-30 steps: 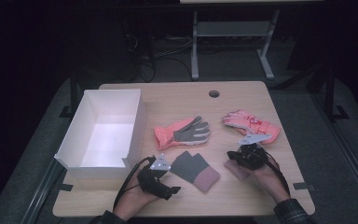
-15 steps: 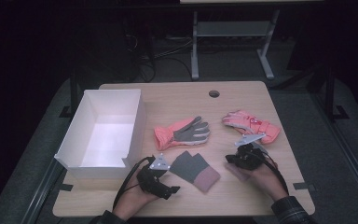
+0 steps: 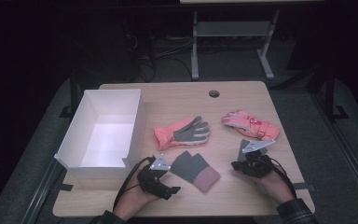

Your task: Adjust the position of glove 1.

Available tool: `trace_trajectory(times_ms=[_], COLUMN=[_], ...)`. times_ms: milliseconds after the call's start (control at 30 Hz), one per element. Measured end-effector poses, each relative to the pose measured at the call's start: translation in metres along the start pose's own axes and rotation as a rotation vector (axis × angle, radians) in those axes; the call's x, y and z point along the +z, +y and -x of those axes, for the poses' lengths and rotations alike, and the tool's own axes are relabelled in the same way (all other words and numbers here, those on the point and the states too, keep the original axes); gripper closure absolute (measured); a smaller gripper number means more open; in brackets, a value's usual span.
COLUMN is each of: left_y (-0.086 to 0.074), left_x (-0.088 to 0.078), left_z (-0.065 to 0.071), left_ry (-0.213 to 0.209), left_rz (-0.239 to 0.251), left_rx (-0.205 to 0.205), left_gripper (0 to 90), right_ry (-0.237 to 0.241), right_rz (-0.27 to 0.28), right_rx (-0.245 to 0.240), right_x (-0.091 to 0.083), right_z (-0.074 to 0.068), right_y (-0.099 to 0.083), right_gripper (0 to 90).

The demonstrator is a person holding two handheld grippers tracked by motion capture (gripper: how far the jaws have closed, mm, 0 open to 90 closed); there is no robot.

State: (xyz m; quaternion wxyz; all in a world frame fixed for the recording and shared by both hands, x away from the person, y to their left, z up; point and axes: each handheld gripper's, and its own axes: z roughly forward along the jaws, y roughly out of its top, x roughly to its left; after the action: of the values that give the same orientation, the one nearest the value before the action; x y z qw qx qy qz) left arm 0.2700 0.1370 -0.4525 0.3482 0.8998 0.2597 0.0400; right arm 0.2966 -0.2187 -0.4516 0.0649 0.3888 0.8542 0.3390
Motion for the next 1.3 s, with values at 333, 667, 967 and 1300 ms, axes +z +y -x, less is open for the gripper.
trace_trajectory(times_ms=[333,667,967,1300], left_y=[0.0,0.0,0.0,-0.001], left_x=[-0.001,-0.001,-0.001,0.0], left_z=[0.0,-0.001,-0.002,-0.001], left_ry=[0.003,0.006,0.008,0.004], left_rz=[-0.012,-0.008,-0.017,0.004], left_rx=[0.006,-0.005,-0.001,-0.019], left_gripper=[17.4,17.4,17.4,17.4], right_ry=[-0.01,-0.058,-0.083,-0.14], right_rz=[-0.005,-0.013,0.068,0.01], right_rx=[0.04,0.091,0.116,0.135], right_x=[-0.018,-0.043,-0.048,-0.024], right_z=[0.002,0.011,0.029,0.056], right_y=[-0.022,-0.05,-0.03,-0.016], right_gripper=[90.0,90.0,90.0,90.0])
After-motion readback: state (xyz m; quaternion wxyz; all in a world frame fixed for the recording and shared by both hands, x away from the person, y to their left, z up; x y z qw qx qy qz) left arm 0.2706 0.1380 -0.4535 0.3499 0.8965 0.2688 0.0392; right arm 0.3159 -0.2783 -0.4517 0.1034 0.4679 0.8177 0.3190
